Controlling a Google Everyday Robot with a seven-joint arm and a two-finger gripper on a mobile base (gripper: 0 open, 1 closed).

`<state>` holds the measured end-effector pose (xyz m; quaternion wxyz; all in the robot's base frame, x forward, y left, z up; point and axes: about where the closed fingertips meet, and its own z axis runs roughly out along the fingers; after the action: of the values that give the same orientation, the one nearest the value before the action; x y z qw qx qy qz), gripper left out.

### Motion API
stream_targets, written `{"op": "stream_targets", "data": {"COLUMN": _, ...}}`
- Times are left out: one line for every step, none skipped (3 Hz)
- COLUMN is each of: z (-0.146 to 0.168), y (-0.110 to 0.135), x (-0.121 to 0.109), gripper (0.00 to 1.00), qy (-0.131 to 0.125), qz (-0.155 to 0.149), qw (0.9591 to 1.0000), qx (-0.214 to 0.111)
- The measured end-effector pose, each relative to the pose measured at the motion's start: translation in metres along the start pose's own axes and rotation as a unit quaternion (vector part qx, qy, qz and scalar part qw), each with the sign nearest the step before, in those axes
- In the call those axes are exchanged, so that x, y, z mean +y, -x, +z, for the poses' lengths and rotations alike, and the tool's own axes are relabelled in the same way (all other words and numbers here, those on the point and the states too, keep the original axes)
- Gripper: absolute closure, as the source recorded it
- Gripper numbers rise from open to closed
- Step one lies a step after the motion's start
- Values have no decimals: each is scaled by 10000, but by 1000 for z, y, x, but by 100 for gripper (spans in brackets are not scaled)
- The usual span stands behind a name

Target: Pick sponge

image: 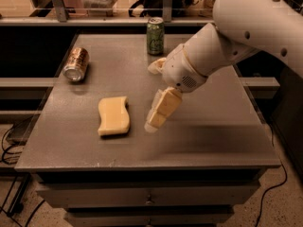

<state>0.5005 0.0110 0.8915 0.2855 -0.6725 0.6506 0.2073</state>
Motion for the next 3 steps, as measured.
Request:
{"op": "stream_targets", "data": {"z": 35, "y": 16, "x": 4, "gripper": 0, "qy": 181, "qz": -16, "qw": 9997, "qx": -156}}
{"op": "stream_targets", "data": {"z": 64, "y": 29, "x": 9, "gripper": 0, "qy": 312, "qz": 28, "qw": 9991, "qx": -282}}
{"op": "stream_targets", "data": {"z": 83, "y": 39, "x": 15, "gripper": 0, "qy": 429, "qz": 79, "qw": 9981, "qx": -427}}
